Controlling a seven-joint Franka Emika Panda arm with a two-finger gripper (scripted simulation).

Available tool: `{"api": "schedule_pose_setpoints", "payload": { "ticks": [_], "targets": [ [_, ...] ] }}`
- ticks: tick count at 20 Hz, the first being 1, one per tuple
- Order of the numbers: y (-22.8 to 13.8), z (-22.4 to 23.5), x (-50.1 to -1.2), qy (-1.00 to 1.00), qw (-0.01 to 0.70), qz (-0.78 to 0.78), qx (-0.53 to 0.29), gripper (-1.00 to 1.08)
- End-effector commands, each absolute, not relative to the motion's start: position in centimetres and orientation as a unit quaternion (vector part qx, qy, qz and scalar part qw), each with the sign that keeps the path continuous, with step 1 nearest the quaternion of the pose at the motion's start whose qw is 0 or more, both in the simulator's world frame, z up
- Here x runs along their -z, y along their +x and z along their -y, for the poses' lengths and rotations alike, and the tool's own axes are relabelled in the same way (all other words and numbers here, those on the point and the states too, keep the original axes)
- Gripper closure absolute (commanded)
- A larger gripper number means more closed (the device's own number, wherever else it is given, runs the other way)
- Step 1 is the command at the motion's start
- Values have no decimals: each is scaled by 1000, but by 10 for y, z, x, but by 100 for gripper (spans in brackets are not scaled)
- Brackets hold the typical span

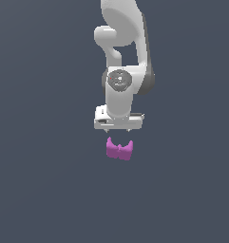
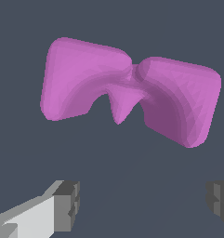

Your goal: Pick up the object and move it to a goal position.

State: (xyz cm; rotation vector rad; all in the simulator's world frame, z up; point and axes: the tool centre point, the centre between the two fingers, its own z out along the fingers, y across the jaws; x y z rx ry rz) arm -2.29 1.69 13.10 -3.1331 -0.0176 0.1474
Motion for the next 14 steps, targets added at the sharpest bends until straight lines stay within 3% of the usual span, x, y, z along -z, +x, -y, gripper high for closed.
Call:
{"api": "schedule_pose_setpoints", "payload": {
  "ticks": [1,14],
  "targets": [
    [-23,-17,-131,-999,2,6,-47,-92],
    [-19,-41,-141,-999,11,11,-47,-92]
  ]
}}
